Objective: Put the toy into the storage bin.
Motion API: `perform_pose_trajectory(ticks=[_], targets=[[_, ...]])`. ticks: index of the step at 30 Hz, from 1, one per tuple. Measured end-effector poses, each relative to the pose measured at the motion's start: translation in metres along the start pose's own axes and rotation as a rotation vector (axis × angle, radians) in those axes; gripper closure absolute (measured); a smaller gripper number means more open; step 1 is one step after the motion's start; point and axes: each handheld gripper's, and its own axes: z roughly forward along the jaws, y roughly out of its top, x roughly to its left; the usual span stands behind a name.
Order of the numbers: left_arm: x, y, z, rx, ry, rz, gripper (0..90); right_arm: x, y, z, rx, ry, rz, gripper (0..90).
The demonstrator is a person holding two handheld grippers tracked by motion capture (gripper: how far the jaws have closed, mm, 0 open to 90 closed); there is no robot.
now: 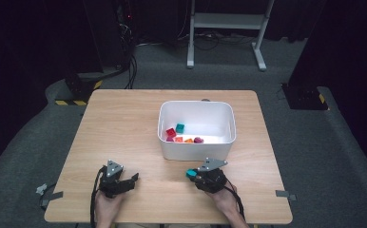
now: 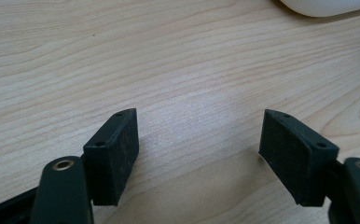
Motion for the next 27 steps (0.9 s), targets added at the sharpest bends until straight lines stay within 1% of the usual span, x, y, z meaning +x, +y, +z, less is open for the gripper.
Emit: perform_pose_trajectory(ticks=[4, 7, 12, 13, 18, 21, 27], targets=[[0.000, 0.000, 0.000, 0.000, 0.000, 0.000, 28.5, -0.002, 0.000, -0.008, -0.002, -0.004, 0.008, 67.7], [0.000, 0.000, 0.000, 0.000, 0.000, -0.001, 28.5, -0.004, 0.002, -0.013, -0.009, -0.008, 0.005, 67.7], [0.000, 0.000, 0.000, -0.001, 0.000, -0.001, 28.5, -0.006, 0.003, -0.019, -0.018, -0.010, 0.010, 67.7], [0.000, 0.000, 0.000, 0.000, -0.001, -0.001, 28.5, -0.006, 0.004, -0.022, -0.019, -0.007, 0.009, 67.7], [0.000, 0.000, 0.000, -0.002, -0.002, -0.003, 28.6, -0.007, 0.008, -0.029, -0.023, 0.004, 0.004, 67.7], [0.000, 0.000, 0.000, -0.003, -0.003, -0.005, 28.6, -0.008, 0.015, -0.039, -0.036, 0.021, 0.001, 67.6], [0.001, 0.000, 0.000, -0.003, -0.005, -0.008, 28.7, -0.009, 0.027, -0.056, -0.050, 0.036, -0.011, 67.7]])
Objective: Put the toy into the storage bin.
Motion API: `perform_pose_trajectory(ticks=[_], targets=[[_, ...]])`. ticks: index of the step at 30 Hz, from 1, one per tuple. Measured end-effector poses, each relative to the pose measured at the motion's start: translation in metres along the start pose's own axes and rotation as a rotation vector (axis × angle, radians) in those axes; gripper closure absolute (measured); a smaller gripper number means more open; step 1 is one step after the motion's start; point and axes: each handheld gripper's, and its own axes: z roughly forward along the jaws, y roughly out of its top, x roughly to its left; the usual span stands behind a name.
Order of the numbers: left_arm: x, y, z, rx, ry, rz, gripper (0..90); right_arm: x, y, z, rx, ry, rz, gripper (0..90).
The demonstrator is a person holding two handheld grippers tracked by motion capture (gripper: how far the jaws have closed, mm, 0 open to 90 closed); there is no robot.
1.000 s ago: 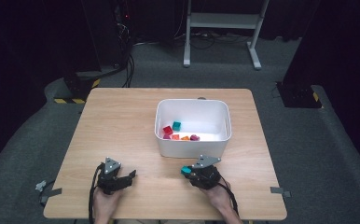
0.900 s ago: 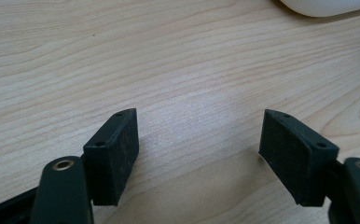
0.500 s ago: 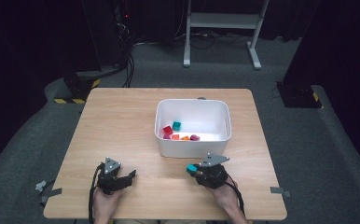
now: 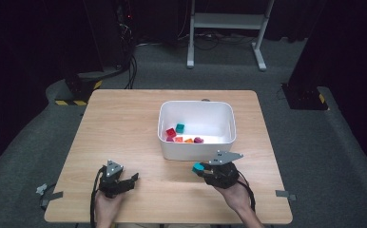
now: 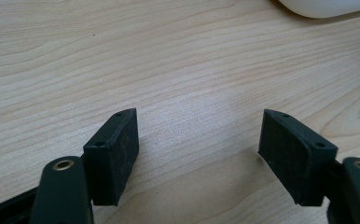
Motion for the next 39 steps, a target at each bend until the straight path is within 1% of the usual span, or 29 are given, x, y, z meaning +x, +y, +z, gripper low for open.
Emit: perform_pose_trajectory(ticks=[3, 4, 5, 9, 11, 12, 18, 21, 25, 29, 33, 36, 39], targets=[[0.000, 0.000, 0.000, -0.001, -0.001, -0.001, 28.5, 0.000, 0.007, -0.008, -0.007, 0.003, -0.007, 67.6], [0.000, 0.000, 0.000, -0.001, -0.001, -0.001, 28.4, 0.000, 0.007, -0.008, -0.007, 0.003, -0.007, 67.6], [0.000, 0.000, 0.000, -0.001, 0.000, 0.001, 28.3, -0.002, 0.013, -0.015, -0.020, 0.007, -0.011, 67.6], [0.000, 0.000, 0.000, -0.001, 0.000, 0.001, 28.5, -0.004, 0.023, -0.025, -0.038, 0.013, -0.014, 67.6], [0.000, 0.000, 0.000, -0.001, 0.000, 0.001, 28.5, -0.005, 0.026, -0.028, -0.043, 0.014, -0.012, 67.6], [0.000, 0.000, 0.000, -0.001, 0.000, 0.000, 28.5, -0.008, 0.033, -0.035, -0.052, 0.016, -0.005, 67.6], [0.000, 0.000, 0.000, -0.001, -0.001, 0.001, 28.2, -0.015, 0.049, -0.051, -0.079, 0.017, 0.008, 67.5], [0.000, 0.000, 0.000, 0.000, -0.002, 0.000, 28.1, -0.020, 0.059, -0.057, -0.091, 0.006, 0.018, 67.6], [0.000, 0.000, 0.000, 0.000, -0.003, 0.002, 28.0, -0.031, 0.070, -0.060, -0.101, -0.002, 0.046, 67.6], [0.000, 0.000, 0.000, 0.004, -0.003, 0.010, 27.6, -0.041, 0.079, -0.062, -0.109, -0.029, 0.060, 67.5], [0.000, 0.000, 0.000, 0.003, -0.003, 0.009, 27.5, -0.050, 0.083, -0.062, -0.112, -0.055, 0.076, 67.4], [0.000, 0.000, 0.000, 0.003, -0.003, 0.009, 27.6, -0.056, 0.086, -0.059, -0.103, -0.071, 0.094, 67.4], [0.000, 0.000, 0.000, 0.004, -0.003, 0.009, 27.7, -0.059, 0.088, -0.057, -0.095, -0.081, 0.097, 67.4]])
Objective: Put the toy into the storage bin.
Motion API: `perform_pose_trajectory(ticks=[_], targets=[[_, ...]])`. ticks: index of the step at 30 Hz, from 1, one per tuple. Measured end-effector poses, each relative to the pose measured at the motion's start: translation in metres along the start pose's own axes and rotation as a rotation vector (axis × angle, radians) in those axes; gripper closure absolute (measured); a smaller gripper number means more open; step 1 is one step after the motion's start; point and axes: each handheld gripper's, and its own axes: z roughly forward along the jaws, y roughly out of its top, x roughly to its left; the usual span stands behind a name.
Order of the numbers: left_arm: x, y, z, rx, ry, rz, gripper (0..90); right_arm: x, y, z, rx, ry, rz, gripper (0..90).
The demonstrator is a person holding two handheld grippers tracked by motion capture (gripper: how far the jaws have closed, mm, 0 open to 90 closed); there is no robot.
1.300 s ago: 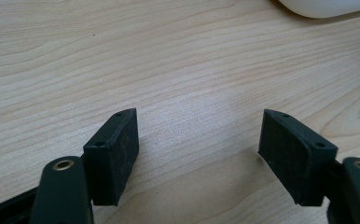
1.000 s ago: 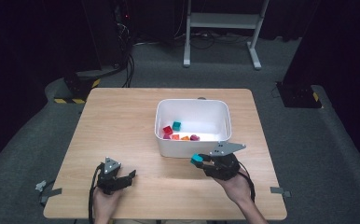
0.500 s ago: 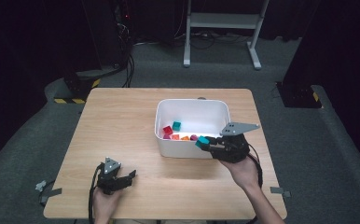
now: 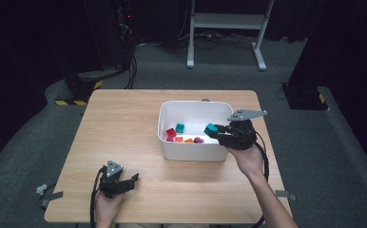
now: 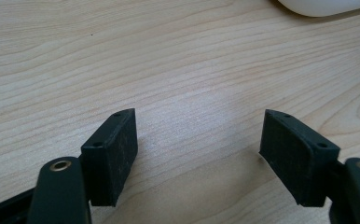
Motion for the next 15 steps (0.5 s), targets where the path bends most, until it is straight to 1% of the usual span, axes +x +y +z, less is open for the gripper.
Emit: perform_pose_trajectory(ticks=[1, 2, 6, 8, 15], targets=[[0.000, 0.000, 0.000, 0.000, 0.001, -0.001, 27.7, -0.001, 0.001, 0.001, 0.002, -0.009, 0.000, 67.4], [0.000, 0.000, 0.000, 0.000, 0.001, 0.001, 27.7, -0.006, 0.003, 0.005, 0.011, -0.020, 0.013, 67.3], [0.000, 0.000, 0.000, 0.000, 0.001, 0.000, 27.7, -0.011, 0.005, 0.012, 0.025, -0.039, 0.025, 67.1], [-0.001, 0.000, 0.000, 0.002, 0.006, 0.008, 27.7, -0.014, 0.006, 0.015, 0.037, -0.052, 0.033, 67.0], [-0.001, 0.000, 0.000, 0.003, 0.007, 0.009, 27.5, -0.022, 0.009, 0.028, 0.067, -0.077, 0.057, 65.7]])
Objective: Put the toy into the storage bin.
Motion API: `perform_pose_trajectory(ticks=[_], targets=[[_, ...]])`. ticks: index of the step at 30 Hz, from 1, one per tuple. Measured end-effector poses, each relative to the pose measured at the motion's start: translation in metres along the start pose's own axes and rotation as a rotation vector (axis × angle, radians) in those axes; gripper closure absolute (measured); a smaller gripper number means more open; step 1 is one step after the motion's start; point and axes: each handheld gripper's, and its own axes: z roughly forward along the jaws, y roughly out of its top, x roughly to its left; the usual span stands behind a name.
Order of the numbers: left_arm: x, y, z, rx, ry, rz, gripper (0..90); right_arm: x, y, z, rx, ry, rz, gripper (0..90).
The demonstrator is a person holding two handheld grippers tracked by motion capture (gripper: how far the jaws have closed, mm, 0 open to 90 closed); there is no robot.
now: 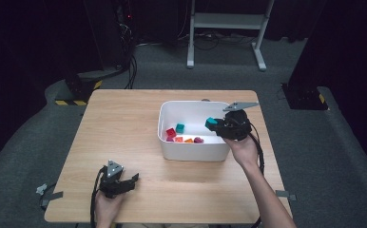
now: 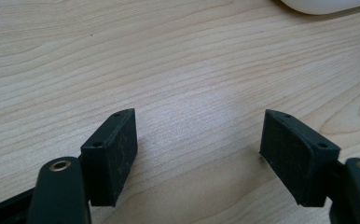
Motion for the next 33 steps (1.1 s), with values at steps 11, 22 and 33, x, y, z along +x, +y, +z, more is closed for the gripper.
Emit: perform_pose_trajectory(ticks=[11, 22, 33], targets=[[0.001, 0.000, 0.000, -0.003, -0.006, -0.008, 27.6, 0.001, 0.000, 0.005, -0.004, -0.066, 0.009, 46.0], [0.000, 0.000, 0.000, -0.001, -0.002, -0.003, 27.6, 0.002, -0.007, -0.009, -0.030, -0.096, 0.001, 41.1], [0.001, 0.000, 0.000, -0.002, -0.001, -0.005, 27.9, 0.002, -0.022, -0.032, -0.099, -0.075, 0.003, 40.8]])
